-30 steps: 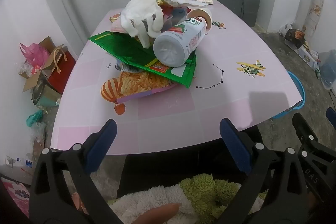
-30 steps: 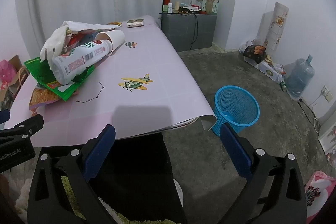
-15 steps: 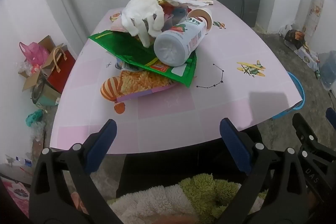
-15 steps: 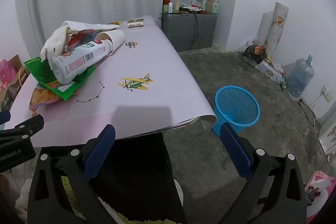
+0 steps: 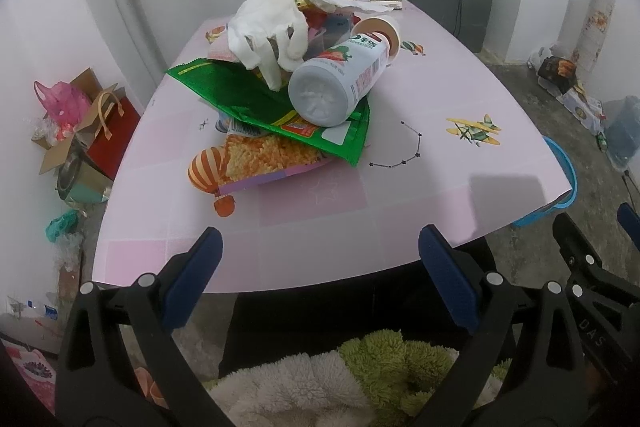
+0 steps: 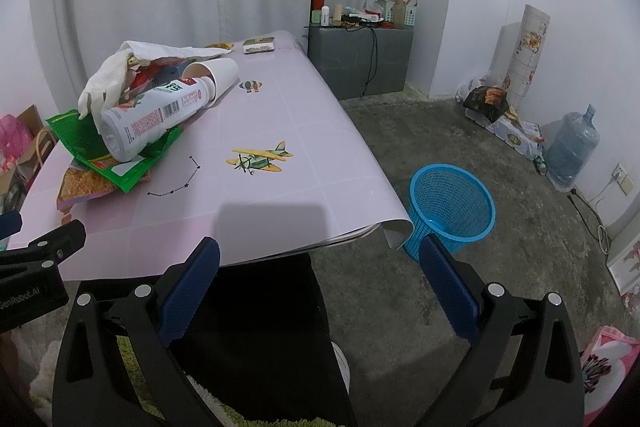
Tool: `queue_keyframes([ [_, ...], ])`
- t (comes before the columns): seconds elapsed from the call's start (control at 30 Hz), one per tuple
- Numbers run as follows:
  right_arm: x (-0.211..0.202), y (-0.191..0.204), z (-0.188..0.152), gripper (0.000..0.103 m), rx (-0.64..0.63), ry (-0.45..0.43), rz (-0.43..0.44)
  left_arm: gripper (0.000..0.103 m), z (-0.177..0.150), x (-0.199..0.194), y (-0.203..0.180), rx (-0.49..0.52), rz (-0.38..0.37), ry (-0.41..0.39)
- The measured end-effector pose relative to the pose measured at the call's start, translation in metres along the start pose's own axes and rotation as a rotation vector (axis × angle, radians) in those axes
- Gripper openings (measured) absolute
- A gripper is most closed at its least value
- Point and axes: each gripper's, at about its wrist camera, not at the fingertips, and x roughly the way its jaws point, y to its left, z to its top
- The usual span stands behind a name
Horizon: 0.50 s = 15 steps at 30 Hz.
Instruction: Collect trash
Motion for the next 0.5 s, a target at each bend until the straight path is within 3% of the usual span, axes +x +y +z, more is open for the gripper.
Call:
queue_keyframes([
  [0.5,0.0001,0.0001,0.0002,0.097,0.0,-0.001,0.001,0.094,0.0001,0.0006,0.0007,-0.002,-0.002,0.002],
])
